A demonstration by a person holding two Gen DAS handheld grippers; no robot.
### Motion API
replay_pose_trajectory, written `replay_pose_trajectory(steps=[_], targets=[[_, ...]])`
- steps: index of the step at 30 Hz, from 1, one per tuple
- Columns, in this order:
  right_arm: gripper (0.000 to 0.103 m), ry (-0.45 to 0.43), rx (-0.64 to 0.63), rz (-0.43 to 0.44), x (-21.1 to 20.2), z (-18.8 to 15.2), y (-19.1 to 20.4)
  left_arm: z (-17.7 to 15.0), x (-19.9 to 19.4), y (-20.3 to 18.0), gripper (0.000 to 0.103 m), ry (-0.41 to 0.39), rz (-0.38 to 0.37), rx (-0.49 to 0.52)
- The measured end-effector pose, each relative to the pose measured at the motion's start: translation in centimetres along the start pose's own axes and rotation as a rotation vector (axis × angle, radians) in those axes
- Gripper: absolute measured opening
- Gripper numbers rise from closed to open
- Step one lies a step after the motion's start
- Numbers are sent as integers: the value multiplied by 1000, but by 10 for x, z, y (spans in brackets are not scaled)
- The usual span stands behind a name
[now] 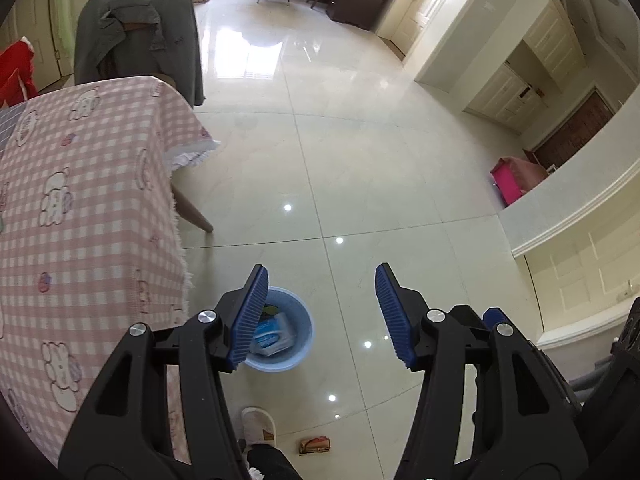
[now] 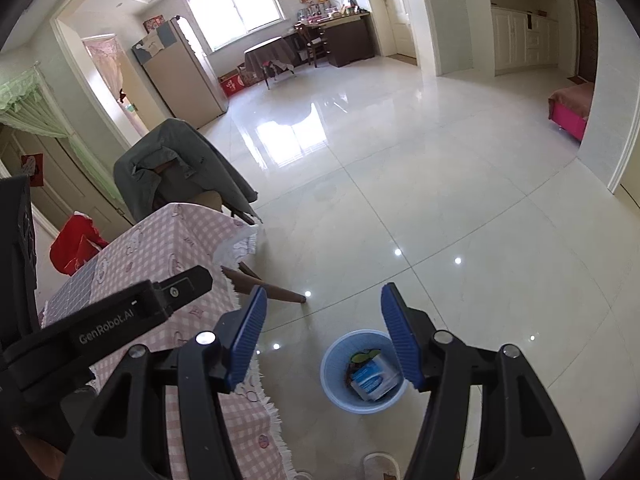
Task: Collect trash
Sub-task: 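Open both tools to drop the items into the bucket, then move both open tools back over the remaining trash on the table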
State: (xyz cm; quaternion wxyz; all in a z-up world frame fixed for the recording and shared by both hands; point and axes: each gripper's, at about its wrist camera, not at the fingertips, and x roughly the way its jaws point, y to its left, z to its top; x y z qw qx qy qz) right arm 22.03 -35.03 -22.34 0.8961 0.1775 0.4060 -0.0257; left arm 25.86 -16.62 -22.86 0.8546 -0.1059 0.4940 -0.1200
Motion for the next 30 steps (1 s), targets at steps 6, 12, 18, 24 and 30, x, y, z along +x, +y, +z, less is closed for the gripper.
replay_pose_trajectory(steps=[6,12,18,24,30], targets=[[59,-6,-34,45,-4,0,34,2,-20,29,56,-28,43,-19],[59,-7,-79,98,-3,-2,81,4,-48,71,56,-64,90,-60],[59,-1,-141,165,2,-7,144,6,-82,128,56,-108,145,-119],[60,4,-227,241,10,-11,214,5,-114,193,59,-151,211,-203],[61,23,-343,310,28,-22,295,-2,-138,270,63,-182,292,-300]])
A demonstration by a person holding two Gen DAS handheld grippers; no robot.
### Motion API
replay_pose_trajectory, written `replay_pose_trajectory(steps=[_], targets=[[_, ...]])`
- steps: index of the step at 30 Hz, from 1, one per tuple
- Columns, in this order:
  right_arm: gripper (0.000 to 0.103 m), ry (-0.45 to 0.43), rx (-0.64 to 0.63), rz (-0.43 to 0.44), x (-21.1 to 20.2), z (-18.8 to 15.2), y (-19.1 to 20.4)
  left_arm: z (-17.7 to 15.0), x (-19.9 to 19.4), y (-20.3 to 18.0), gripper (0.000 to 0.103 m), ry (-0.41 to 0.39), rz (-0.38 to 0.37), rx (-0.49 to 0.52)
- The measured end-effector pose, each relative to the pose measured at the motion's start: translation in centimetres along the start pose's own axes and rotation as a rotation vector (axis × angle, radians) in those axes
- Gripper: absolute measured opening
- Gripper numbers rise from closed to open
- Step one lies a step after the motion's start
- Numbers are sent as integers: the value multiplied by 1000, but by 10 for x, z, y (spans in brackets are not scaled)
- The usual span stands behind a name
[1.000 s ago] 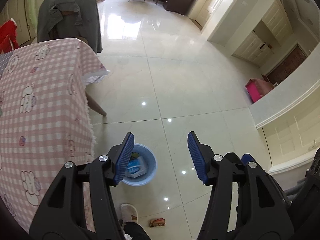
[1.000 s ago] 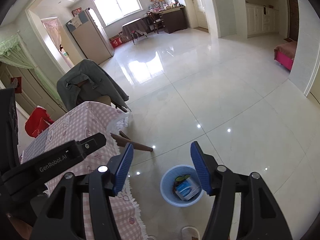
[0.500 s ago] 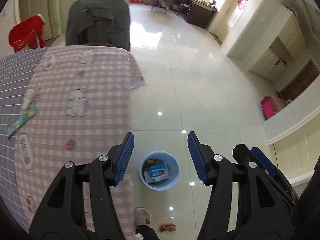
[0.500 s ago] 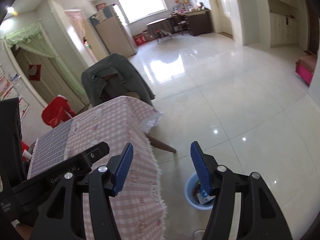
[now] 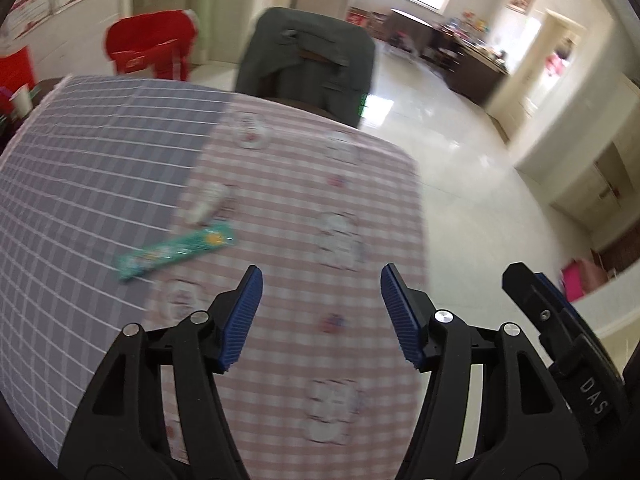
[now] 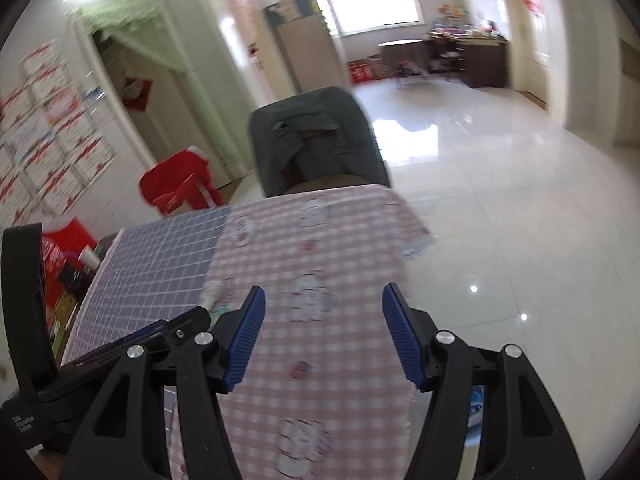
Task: Collect trash
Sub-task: 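Move both open tools back over the remaining trash on the table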
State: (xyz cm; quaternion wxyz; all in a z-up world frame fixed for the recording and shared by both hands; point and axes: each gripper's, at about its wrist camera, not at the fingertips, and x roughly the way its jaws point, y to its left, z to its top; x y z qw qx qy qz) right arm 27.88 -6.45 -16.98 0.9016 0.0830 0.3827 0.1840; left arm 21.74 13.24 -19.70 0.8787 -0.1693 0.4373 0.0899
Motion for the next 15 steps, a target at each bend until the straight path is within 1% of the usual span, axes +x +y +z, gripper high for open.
replay_pose_trajectory(steps=[3,8,12,15], targets=[[62,25,-74,42,26,1,33,7,4,40,66,-2,39,-39],[63,106,-183,100,77,-11,75,17,21,99,68,27,86,-82],[63,180,-258,126,120,-27,100,19,41,130,68,62,116,-82],[63,210,-270,131,142,-36,106,20,55,143,68,73,105,-79]])
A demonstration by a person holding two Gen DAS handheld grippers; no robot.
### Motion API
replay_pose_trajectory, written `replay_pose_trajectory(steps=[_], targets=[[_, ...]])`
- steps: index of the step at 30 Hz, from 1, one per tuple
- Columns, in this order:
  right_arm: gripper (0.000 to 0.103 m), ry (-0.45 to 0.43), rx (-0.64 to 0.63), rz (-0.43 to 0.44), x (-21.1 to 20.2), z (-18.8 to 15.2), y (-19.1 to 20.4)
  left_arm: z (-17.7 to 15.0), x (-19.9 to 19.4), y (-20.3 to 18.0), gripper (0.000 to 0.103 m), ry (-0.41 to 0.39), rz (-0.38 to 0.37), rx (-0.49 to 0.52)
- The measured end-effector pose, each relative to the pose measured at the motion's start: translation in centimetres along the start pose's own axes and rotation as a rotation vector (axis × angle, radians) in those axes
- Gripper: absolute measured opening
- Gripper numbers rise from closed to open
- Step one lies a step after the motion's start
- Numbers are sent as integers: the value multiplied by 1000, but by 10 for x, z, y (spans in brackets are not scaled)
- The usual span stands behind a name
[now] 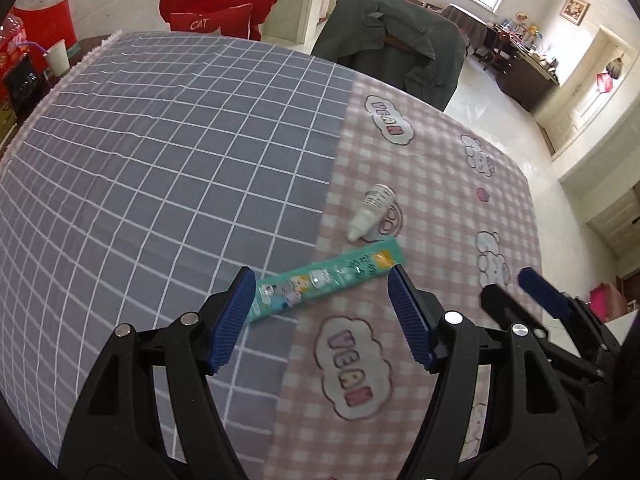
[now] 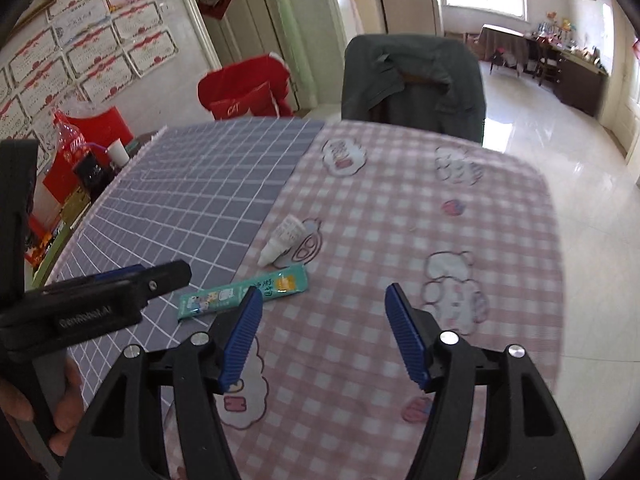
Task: Collect trash
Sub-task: 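Move both open tools back over the remaining trash on the table, then grasp the white dropper bottle with the left tool while the right grasps the teal snack stick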
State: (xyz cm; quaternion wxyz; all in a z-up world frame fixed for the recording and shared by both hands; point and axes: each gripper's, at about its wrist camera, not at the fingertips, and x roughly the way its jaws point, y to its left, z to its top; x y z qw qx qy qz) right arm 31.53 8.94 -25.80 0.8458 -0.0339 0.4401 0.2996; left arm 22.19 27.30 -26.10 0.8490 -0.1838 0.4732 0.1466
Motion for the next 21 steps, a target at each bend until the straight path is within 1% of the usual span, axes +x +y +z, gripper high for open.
replay_pose_trajectory(steps=[2,6,8,10,12,14,16,18,19,21], targets=[[63,8,6,-8,10,-1,-3,2,10,-3,68,2,-2,35],[64,18,22,-26,28,-4,-10,4,32,-16,67,4,-34,108],[65,9,29,-51,34,-3,-15,6,41,-19,67,-7,-43,120],[66,3,48,-54,38,-2,-21,11,52,-22,67,-14,-69,128],[68,-6,61,-59,41,-2,-27,13,60,-27,66,-30,-77,149],[68,-8,82,-58,44,-3,-34,14,69,-32,66,-28,-85,162],[69,-16,105,-59,46,-4,-40,13,80,-36,61,-19,-102,165],[69,-19,116,-60,47,-5,-44,11,86,-40,58,-28,-100,169],[69,-21,121,-58,47,-6,-45,10,89,-41,54,-28,-98,170],[69,-18,129,-53,47,-8,-47,10,91,-41,53,-48,-89,165]])
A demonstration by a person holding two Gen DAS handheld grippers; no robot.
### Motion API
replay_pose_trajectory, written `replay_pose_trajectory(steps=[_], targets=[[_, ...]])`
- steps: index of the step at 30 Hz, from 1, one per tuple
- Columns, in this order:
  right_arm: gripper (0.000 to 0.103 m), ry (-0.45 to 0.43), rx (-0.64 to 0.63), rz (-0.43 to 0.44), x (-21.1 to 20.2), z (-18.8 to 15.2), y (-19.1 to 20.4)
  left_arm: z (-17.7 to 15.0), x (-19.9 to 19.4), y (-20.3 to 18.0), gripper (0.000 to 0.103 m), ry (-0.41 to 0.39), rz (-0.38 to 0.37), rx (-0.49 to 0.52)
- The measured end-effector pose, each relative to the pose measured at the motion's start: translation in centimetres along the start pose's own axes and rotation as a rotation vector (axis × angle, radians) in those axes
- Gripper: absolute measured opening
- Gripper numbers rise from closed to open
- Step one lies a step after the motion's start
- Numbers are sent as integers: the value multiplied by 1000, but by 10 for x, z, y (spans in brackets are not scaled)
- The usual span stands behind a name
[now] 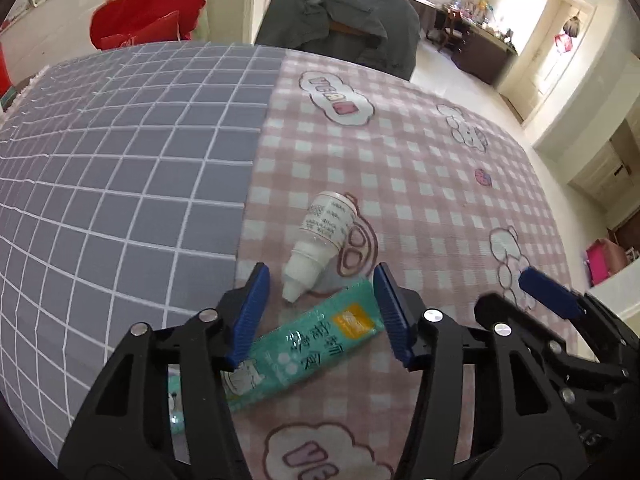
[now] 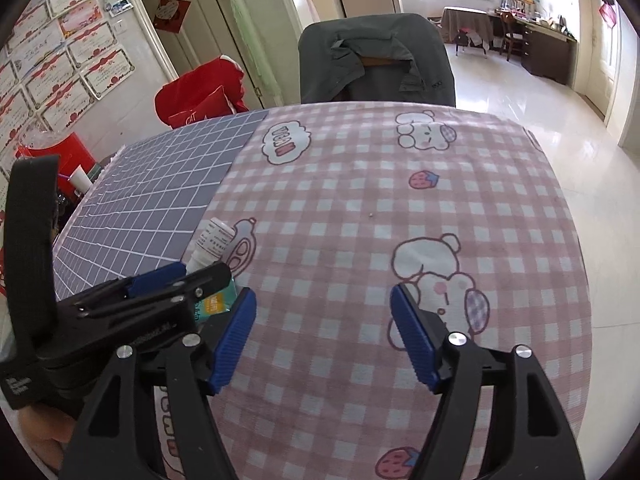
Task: Collect trash
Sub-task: 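Grasp the white dropper bottle with the left tool while the right grasps the teal snack stick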
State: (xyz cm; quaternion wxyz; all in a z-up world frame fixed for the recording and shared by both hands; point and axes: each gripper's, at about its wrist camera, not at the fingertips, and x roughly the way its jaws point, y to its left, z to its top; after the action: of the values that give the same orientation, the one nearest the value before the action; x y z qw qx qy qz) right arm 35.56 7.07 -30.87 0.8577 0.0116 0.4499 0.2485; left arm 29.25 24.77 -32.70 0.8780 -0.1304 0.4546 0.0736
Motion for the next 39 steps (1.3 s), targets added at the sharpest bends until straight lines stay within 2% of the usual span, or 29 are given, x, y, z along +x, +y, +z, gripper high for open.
replay_pose_trajectory(steps=[3,7,9,14,18,21,24,27,31,35,36,39], targets=[[70,-3,1,8,0,-1,-1,2,1,0,50,-13,5,-7],[70,-1,16,14,2,-4,-2,4,4,2,25,-30,30,17],[70,-1,24,20,2,-4,-1,5,4,6,19,-23,3,7],[70,17,12,34,4,-6,11,4,-17,24,19,-41,-2,-38],[70,34,-21,66,6,-8,25,-5,-40,50,19,-36,45,-58],[70,45,-53,84,8,-10,37,-17,-45,71,19,3,97,-71],[70,54,-55,87,10,-13,42,-29,-41,88,19,67,95,-131],[70,59,-44,87,9,-15,44,-35,-44,80,19,76,71,-109],[70,56,-14,80,5,-15,42,-45,-45,56,19,108,4,-83],[70,66,34,81,2,-18,37,-60,-49,35,19,146,-114,-97],[70,69,45,78,1,-20,37,-64,-52,33,19,142,-123,-104],[70,85,54,73,2,-25,43,-67,-63,38,19,103,-71,-131]])
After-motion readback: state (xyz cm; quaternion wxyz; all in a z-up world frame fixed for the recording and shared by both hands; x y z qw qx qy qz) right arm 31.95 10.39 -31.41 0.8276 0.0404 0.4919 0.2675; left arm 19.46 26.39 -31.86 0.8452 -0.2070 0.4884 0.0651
